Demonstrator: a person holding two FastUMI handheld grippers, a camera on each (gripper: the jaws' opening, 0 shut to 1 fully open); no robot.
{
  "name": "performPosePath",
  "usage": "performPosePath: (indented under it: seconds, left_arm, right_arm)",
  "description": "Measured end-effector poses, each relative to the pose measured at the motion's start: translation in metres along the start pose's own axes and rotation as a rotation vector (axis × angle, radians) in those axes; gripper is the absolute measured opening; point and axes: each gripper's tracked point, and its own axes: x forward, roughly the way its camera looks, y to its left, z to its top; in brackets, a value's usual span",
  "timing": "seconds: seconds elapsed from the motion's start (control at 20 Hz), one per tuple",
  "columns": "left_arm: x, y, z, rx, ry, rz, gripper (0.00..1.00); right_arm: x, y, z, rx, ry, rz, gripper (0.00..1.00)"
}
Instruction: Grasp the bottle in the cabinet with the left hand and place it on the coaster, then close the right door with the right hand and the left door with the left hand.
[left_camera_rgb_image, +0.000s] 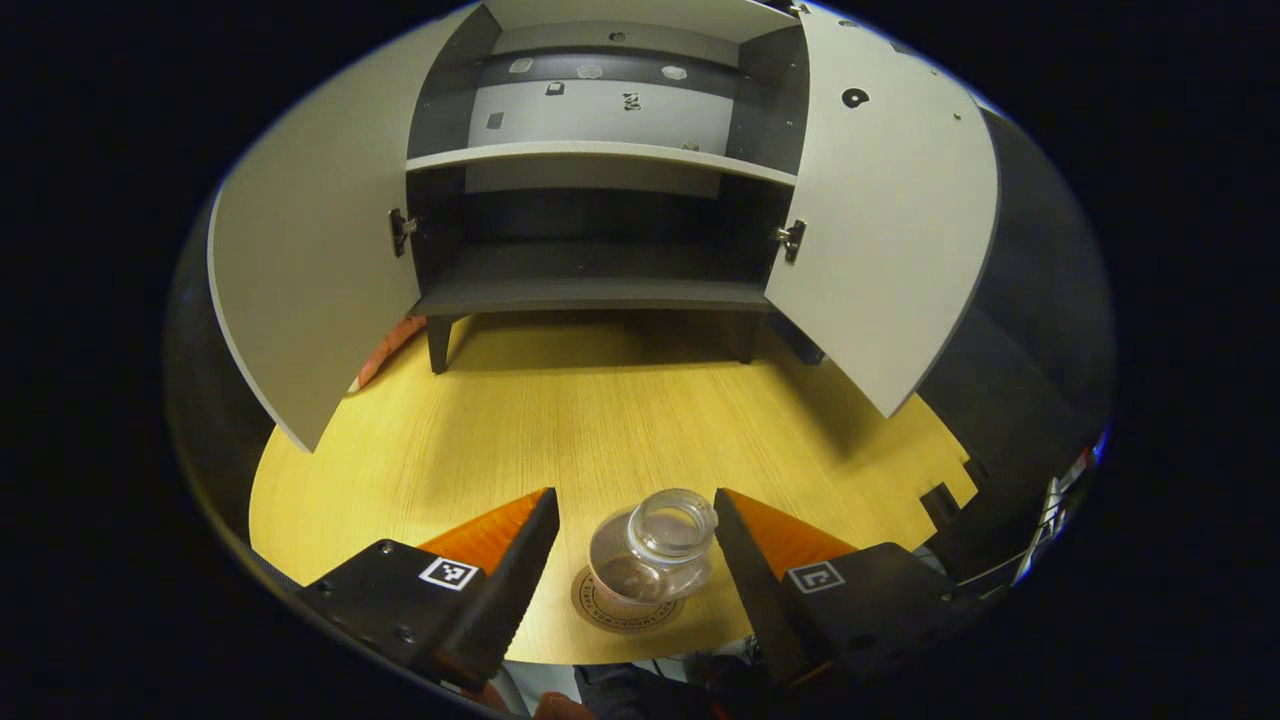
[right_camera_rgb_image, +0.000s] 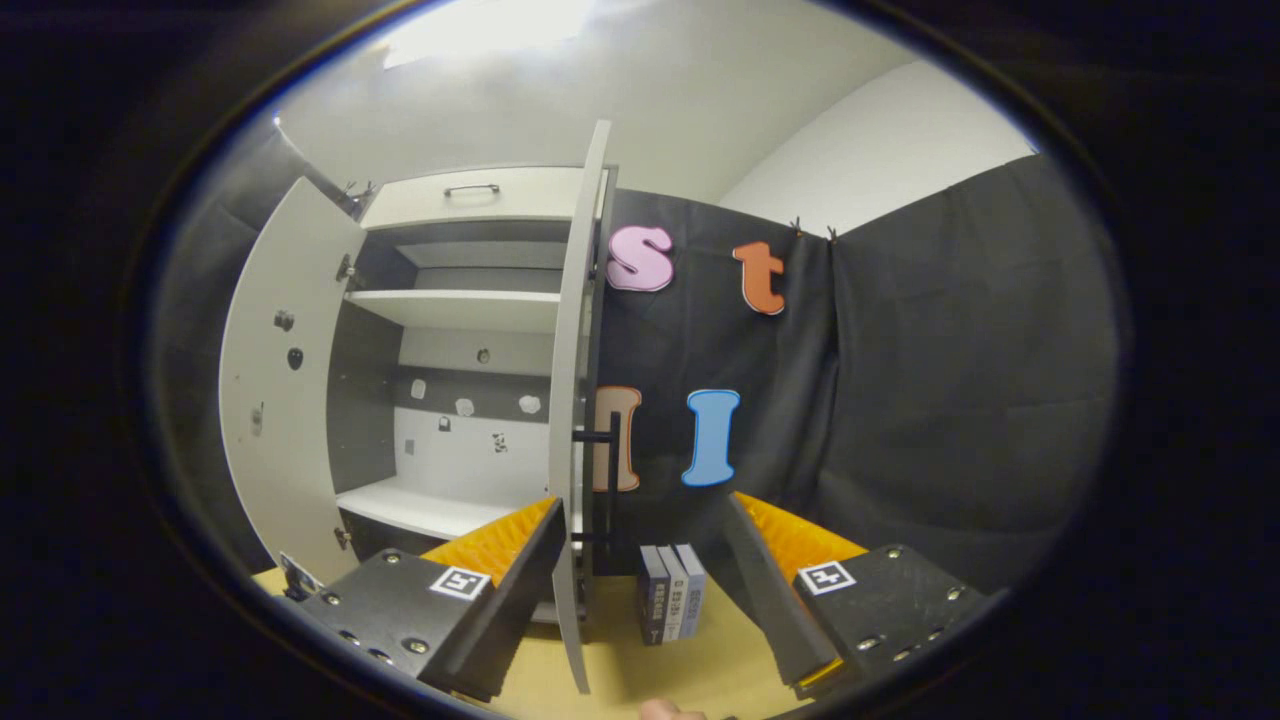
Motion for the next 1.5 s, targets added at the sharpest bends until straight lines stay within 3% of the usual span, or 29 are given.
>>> performPosePath:
  seconds: [0.35, 0.85, 1.2, 1.5]
  left_arm:
    - [-0.031, -0.007, 0.059, -0.028, -0.122, -0.007, 0.96]
    - [-0.115, -0.005, 0.228, -0.03, -0.476, 0.08, 0.95]
    - [-0.181, 0.032, 0.293, -0.102, -0.609, 0.213, 0.95]
    - [-0.227, 0.078, 0.299, -0.118, -0.677, 0.351, 0.95]
  right_arm:
    - [0.0, -0.001, 0.002, 0.005, -0.007, -0.004, 0.96]
    - [0.006, -0.003, 0.001, 0.003, -0.009, -0.016, 0.96]
    - [0.027, -0.011, 0.006, -0.022, -0.023, -0.052, 0.96]
    - [0.051, -0.023, 0.006, -0.027, -0.021, -0.089, 0.96]
